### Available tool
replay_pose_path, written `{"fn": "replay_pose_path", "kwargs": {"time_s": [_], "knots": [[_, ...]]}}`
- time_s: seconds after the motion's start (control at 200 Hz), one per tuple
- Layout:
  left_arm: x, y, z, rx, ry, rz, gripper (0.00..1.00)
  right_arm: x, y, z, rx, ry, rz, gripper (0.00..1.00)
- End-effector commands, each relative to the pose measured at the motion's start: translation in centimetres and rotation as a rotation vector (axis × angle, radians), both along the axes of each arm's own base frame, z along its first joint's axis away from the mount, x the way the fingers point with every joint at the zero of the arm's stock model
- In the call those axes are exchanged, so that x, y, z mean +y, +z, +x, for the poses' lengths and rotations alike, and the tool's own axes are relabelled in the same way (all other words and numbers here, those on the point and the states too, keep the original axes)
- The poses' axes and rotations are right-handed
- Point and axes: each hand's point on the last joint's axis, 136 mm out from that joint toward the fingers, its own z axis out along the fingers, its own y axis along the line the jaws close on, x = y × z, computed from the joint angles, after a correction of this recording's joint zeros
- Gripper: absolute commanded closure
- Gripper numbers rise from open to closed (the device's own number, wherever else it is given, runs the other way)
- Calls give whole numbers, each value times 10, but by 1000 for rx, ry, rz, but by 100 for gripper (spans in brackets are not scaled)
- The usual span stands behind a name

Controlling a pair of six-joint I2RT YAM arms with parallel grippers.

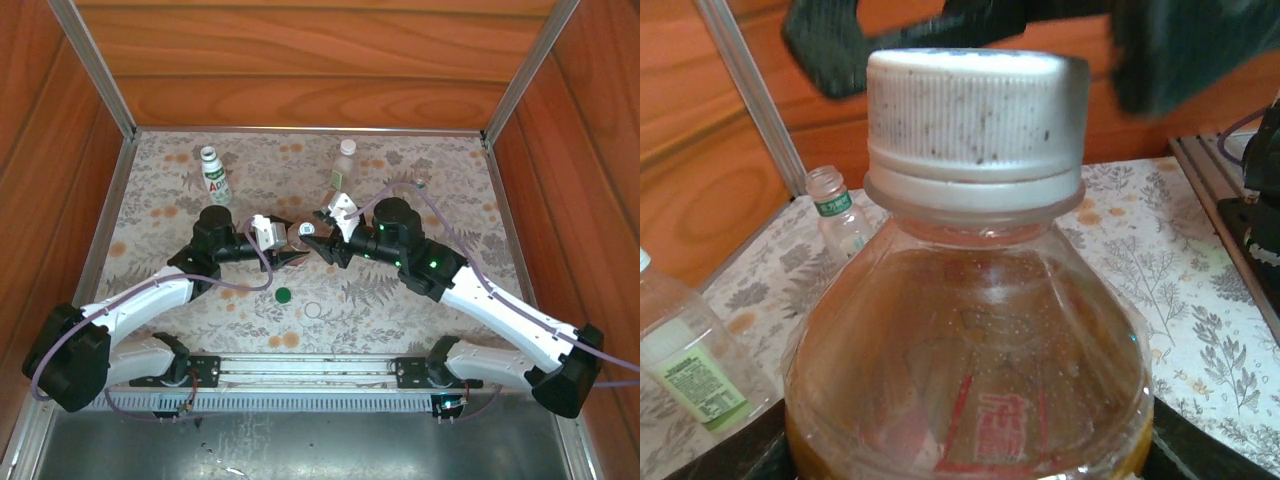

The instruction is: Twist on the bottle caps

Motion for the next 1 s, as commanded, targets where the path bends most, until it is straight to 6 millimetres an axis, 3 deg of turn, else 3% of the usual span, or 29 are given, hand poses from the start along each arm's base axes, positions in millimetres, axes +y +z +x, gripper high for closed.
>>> {"fn": "replay_pose_path", "kwargs": {"time_s": [0.0,0.12,0.235,0.375,0.425,0.55,0.674,0.809,0.994], "knots": [[-3,12,-2,8,-40,-30,43,7,2,-3,-14,43,17,46],[-3,12,0,8,-27,-28,43,7,1,-4,-9,46,18,64],[-3,10,4,10,-4,-23,43,5,2,-7,-1,52,9,72],[-1,7,10,25,38,-18,29,-1,0,-4,30,5,18,75],[1,6,13,36,63,-17,18,-5,-2,2,32,-43,23,76],[11,0,27,84,201,-22,0,-24,-15,36,23,-268,-10,78],[32,-13,41,148,386,-35,0,-29,-22,72,-3,-435,-54,80],[52,-27,47,194,518,-47,0,-11,-34,114,7,-479,-74,79],[71,-29,51,244,630,-97,0,20,-51,177,63,-482,-89,78]]}}
